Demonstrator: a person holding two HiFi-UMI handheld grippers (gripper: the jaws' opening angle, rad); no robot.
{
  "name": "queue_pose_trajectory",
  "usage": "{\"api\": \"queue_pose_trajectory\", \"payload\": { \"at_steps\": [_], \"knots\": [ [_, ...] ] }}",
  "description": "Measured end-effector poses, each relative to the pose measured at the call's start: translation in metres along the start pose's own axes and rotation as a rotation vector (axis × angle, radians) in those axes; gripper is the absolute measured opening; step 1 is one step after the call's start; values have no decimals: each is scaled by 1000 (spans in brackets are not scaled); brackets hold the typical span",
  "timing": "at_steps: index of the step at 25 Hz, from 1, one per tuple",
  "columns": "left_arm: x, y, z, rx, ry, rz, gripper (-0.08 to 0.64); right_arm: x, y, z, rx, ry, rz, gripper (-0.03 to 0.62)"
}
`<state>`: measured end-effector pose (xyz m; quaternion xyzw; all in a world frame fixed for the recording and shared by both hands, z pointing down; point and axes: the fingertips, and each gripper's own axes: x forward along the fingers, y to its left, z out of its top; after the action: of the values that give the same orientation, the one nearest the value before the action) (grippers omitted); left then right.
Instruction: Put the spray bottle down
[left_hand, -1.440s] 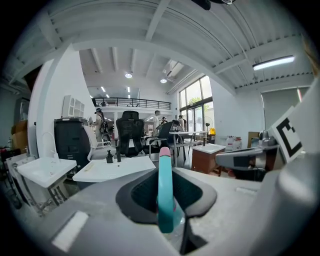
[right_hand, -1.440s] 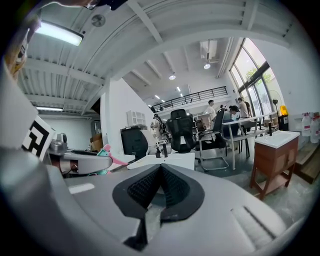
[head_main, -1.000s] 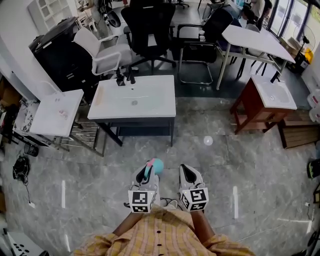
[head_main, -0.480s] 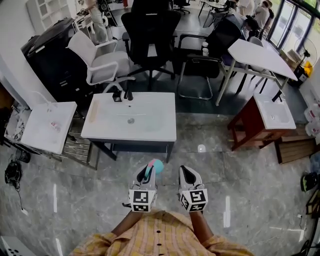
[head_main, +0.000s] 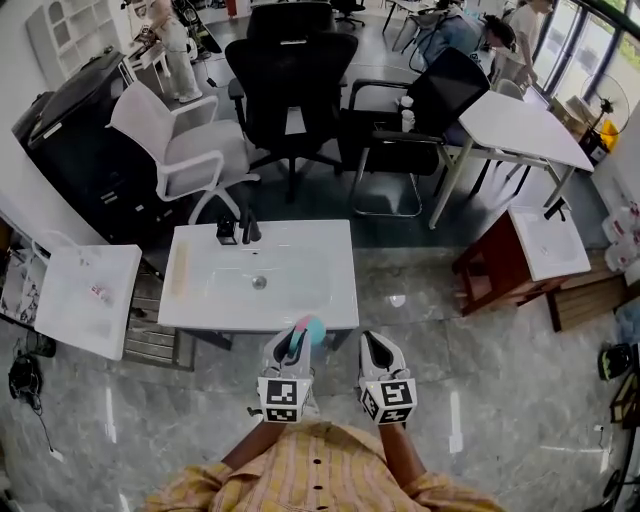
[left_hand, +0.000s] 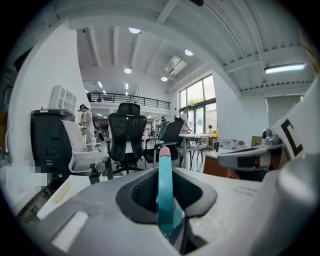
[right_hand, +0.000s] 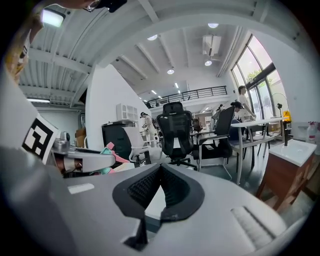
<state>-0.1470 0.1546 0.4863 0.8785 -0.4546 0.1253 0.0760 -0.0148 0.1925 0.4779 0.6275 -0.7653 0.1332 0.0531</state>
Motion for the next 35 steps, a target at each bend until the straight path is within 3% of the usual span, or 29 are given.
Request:
{"api": "queue_pose_trajectory", "payload": {
  "at_steps": [11,21,35],
  "knots": [
    [63,59,26,14,21,-42,71,86,-7,35,9,7,-51,0],
    [93,76,14,3,45,-49,71,120,-13,33,12,17,-62,0],
    [154,66,26,-34,60,66,71,174,-68,48,-6,33,78,0]
  ]
}}
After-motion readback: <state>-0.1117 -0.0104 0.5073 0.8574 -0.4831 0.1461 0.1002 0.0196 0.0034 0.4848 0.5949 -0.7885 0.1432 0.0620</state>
